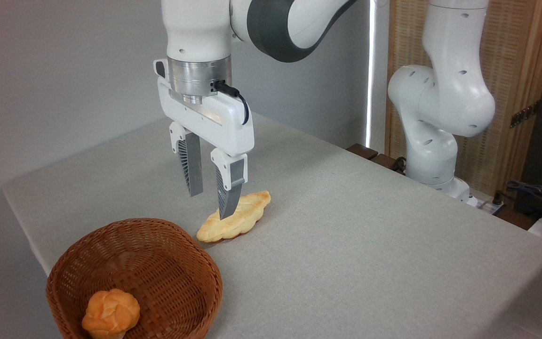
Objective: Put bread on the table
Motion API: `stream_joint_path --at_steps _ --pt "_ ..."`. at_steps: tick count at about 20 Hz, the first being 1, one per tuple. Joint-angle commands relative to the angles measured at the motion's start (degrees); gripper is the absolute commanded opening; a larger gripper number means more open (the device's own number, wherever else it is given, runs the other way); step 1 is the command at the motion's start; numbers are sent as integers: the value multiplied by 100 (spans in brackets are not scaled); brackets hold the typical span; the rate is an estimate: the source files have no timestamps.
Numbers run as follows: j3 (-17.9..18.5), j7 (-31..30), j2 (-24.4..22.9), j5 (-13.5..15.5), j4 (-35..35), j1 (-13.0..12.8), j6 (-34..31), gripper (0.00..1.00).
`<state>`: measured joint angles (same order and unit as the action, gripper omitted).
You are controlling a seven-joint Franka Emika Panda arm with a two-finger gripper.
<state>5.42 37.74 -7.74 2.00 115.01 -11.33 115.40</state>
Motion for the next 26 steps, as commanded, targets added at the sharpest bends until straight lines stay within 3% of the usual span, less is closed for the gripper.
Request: stream_joint_path --at_steps 1,5,16,26 --pt "55 111 9 29 -93 -28 -132 100" --pt "47 102 123 -6 -84 -28 -9 100" --pt "187 67 510 46 -84 -10 1317 100" --pt "143 14 633 46 -84 -36 1354 100"
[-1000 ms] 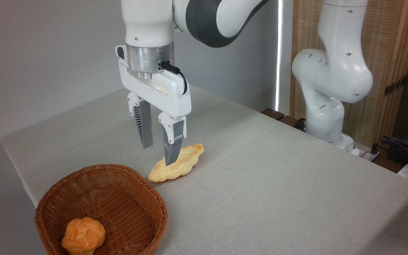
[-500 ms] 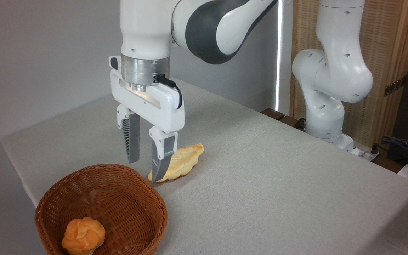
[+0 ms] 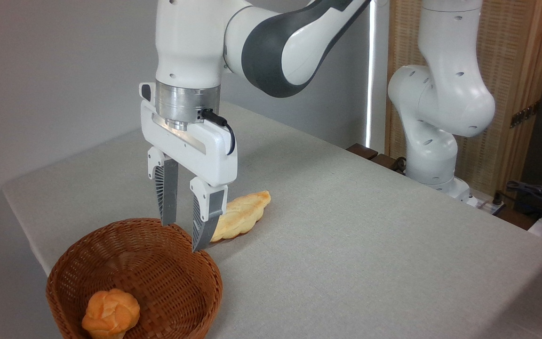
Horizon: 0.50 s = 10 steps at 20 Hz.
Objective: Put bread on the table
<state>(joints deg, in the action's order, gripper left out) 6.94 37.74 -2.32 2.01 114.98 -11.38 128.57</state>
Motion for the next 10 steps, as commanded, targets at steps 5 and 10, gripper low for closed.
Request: stream_joint_path --at_steps 5,10 --pt "8 -3 91 168 -81 -31 62 100" --pt "17 5 83 203 -81 -31 62 100"
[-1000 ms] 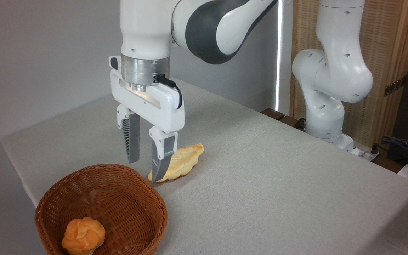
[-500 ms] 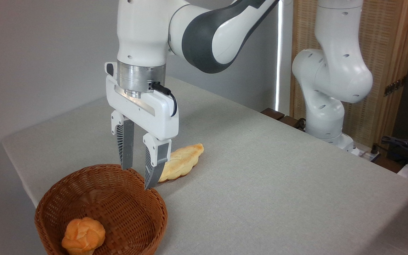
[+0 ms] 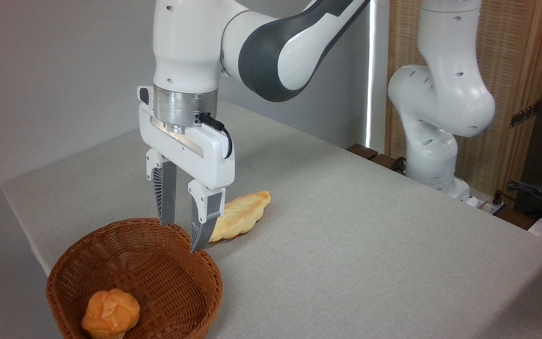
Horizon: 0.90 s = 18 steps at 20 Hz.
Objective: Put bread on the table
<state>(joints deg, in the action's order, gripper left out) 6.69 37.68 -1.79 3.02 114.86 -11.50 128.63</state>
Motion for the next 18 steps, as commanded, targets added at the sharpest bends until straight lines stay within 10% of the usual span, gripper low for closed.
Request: stream_joint_path --at_steps 1,8,18 --pt "52 11 29 103 -69 -19 57 100" --pt "52 20 38 68 -69 -10 135 100" --pt "148 2 828 410 -69 7 2270 100"
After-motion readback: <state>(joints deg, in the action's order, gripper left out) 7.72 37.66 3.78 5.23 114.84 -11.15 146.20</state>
